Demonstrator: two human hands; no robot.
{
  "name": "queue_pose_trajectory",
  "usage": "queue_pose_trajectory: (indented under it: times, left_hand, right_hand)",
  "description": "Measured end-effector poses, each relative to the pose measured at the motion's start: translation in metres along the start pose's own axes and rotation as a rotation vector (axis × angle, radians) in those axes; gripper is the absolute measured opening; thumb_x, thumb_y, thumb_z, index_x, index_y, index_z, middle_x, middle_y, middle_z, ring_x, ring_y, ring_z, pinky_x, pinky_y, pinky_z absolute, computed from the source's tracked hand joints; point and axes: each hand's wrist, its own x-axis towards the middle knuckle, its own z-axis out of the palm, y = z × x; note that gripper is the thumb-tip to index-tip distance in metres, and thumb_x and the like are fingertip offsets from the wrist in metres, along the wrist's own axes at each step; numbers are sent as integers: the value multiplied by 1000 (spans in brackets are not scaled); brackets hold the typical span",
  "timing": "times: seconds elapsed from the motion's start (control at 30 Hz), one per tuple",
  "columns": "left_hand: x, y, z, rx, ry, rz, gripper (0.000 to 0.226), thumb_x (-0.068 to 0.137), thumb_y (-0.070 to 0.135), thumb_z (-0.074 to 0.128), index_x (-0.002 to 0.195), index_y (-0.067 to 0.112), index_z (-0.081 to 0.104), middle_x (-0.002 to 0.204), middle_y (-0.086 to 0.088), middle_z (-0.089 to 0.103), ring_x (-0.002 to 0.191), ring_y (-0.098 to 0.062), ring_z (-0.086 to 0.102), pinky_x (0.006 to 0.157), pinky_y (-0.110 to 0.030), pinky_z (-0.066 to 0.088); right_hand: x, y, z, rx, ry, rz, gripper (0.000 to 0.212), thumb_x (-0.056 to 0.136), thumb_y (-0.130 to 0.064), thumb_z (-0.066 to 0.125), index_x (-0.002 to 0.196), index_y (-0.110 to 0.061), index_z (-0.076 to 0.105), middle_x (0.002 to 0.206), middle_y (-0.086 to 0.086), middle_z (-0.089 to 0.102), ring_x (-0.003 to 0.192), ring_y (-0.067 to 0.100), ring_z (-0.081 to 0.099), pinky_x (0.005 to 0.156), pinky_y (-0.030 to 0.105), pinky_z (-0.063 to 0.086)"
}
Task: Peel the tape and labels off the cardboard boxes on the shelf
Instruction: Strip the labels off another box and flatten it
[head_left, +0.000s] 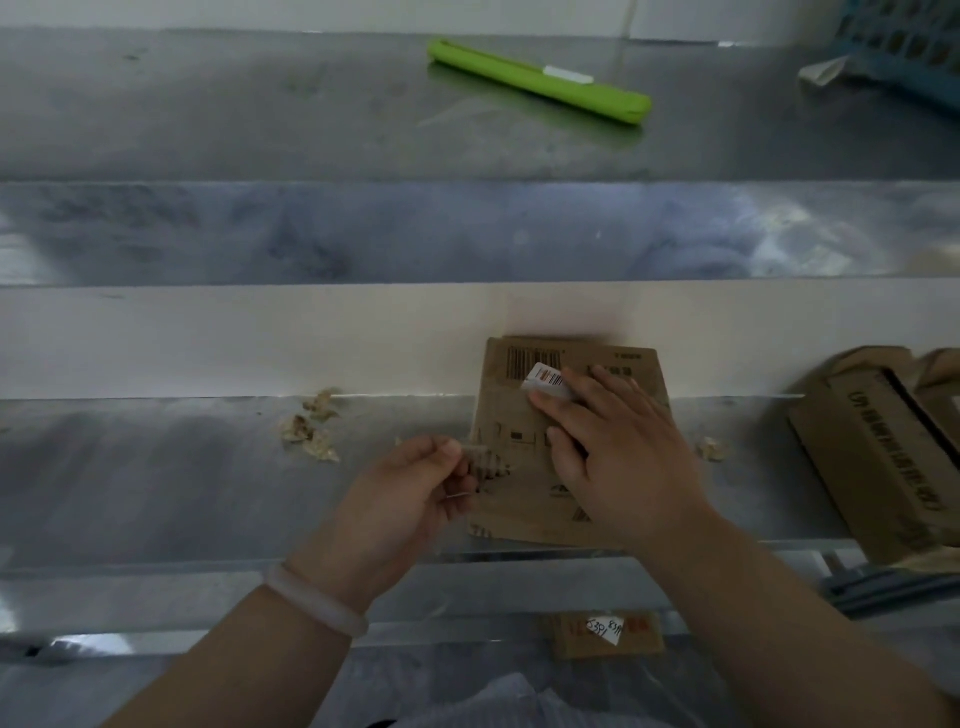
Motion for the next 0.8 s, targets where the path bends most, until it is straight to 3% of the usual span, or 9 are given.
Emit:
queue_pose_trajectory:
  times: [0.17, 0.33, 0.4, 0.53, 0.67, 0.73, 0.8]
  left_hand:
    - [8, 2, 3, 22, 23, 136, 17, 94, 8, 50, 79, 6, 58, 67, -5, 58, 63, -14, 56, 64, -27, 51]
    - [23, 10, -13, 635, 217, 490, 12, 77, 16, 76, 74, 17, 65, 78, 6, 72, 70, -11, 67, 66, -31, 55]
    - [25, 12, -14, 684, 182, 568, 17, 77, 13, 77, 76, 20, 61, 86, 9, 73, 78, -7, 68, 68, -30, 54]
    - [25, 14, -16, 774, 34, 651, 32, 78, 11, 76, 95, 30, 56, 83, 8, 73, 81, -4, 68, 76, -20, 54]
    - [27, 21, -19, 1133, 56, 874, 5, 82, 22, 72, 85, 26, 70, 78, 15, 66, 76, -2, 62, 68, -16, 49]
    - [28, 17, -16, 1088, 74, 833, 9, 86, 18, 67, 81, 24, 64, 76, 13, 67, 74, -3, 64, 67, -20, 51]
    - [31, 15, -9, 836, 130, 662, 15, 91, 9, 59, 81, 20, 57, 74, 4, 68, 69, -9, 68, 67, -30, 58]
  right_hand:
    - [-1, 2, 3, 13, 38, -13, 43, 92, -39, 39, 128, -32, 62, 136, 5, 59, 128, 30, 51, 110, 50, 37]
    - [-1, 1, 3, 19, 39, -11, 43, 93, -39, 39, 128, -32, 62, 136, 5, 59, 129, 30, 51, 111, 49, 36]
    - [-1, 1, 3, 13, 47, -17, 43, 93, -39, 39, 128, -32, 62, 135, 5, 59, 128, 30, 51, 111, 49, 36]
    - [-1, 1, 3, 18, 44, -15, 43, 93, -38, 40, 129, -32, 62, 135, 6, 59, 129, 31, 51, 110, 50, 37]
    - [-1, 1, 3, 19, 36, -19, 43, 93, -39, 39, 129, -32, 62, 135, 6, 59, 129, 31, 51, 110, 51, 37]
    - [-2, 2, 2, 17, 28, -19, 44, 93, -39, 38, 129, -32, 62, 135, 5, 59, 130, 31, 50, 110, 50, 37]
    - [-4, 3, 2, 22, 31, -24, 43, 93, -39, 38, 127, -32, 63, 135, 3, 59, 130, 29, 49, 111, 49, 36]
